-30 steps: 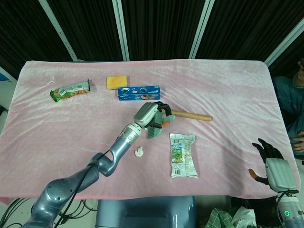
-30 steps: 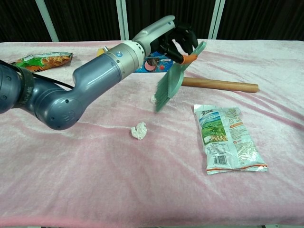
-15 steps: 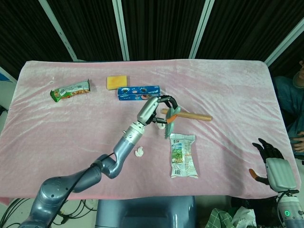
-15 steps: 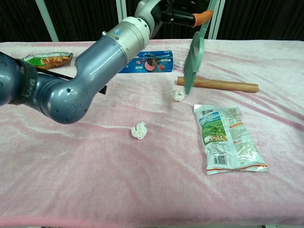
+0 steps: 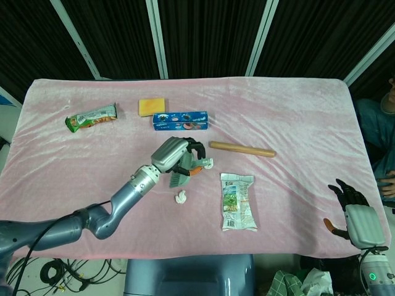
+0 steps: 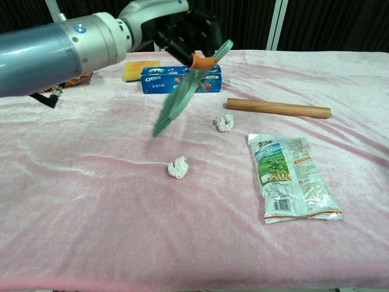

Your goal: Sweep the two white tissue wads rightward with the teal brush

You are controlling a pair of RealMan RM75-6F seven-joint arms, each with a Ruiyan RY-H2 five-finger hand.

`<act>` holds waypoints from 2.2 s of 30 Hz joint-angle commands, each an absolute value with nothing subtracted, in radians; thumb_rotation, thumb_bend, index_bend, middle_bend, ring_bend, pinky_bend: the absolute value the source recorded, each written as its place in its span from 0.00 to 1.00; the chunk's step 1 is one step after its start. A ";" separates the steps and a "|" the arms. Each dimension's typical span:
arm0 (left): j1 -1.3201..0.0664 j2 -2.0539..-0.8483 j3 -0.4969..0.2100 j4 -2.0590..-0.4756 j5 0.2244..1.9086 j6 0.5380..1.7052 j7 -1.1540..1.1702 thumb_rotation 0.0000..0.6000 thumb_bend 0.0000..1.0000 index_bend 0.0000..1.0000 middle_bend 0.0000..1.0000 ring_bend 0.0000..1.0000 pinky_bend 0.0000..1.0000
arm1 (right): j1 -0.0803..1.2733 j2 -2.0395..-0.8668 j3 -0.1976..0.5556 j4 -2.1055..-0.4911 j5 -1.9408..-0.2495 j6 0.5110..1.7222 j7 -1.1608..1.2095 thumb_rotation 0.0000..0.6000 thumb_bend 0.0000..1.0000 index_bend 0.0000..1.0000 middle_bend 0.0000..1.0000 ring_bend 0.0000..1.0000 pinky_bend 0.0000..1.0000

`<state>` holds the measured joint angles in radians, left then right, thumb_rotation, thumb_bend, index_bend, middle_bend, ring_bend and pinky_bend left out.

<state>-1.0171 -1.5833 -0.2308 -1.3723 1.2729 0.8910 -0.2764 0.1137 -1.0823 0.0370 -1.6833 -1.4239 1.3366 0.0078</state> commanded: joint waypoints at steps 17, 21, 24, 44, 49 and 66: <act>-0.933 -1.610 -0.156 -1.469 1.106 0.819 -0.052 1.00 0.43 0.71 0.73 0.36 0.43 | 0.115 -1.082 0.036 -1.683 -1.427 1.335 0.012 1.00 0.18 0.18 0.06 0.10 0.15; -0.950 -1.627 -0.151 -1.474 1.088 0.815 0.032 1.00 0.43 0.70 0.73 0.36 0.43 | 0.114 -1.081 0.037 -1.683 -1.427 1.337 0.014 1.00 0.19 0.18 0.06 0.10 0.15; -0.957 -1.656 -0.158 -1.474 1.076 0.837 0.087 1.00 0.43 0.71 0.73 0.36 0.43 | 0.115 -1.081 0.036 -1.683 -1.427 1.334 0.016 1.00 0.18 0.18 0.06 0.10 0.15; -1.083 -2.048 -0.358 -1.075 1.128 0.892 -0.102 1.00 0.44 0.72 0.74 0.38 0.44 | 0.115 -1.081 0.034 -1.685 -1.433 1.334 0.021 1.00 0.19 0.18 0.06 0.10 0.15; -1.107 -2.109 -0.405 -0.998 1.202 0.934 -0.291 1.00 0.44 0.72 0.74 0.38 0.45 | 0.115 -1.079 0.033 -1.685 -1.432 1.333 0.025 1.00 0.18 0.18 0.06 0.10 0.15; -1.157 -2.160 -0.478 -0.785 1.447 1.296 -0.709 1.00 0.44 0.74 0.75 0.39 0.47 | 0.117 -1.079 0.029 -1.687 -1.433 1.327 0.022 1.00 0.19 0.18 0.06 0.10 0.15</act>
<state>-1.1562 -2.1729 -0.4799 -0.7987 1.4308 1.2811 -0.6996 0.1168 -1.0790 0.0291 -1.6864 -1.4340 1.3273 0.0216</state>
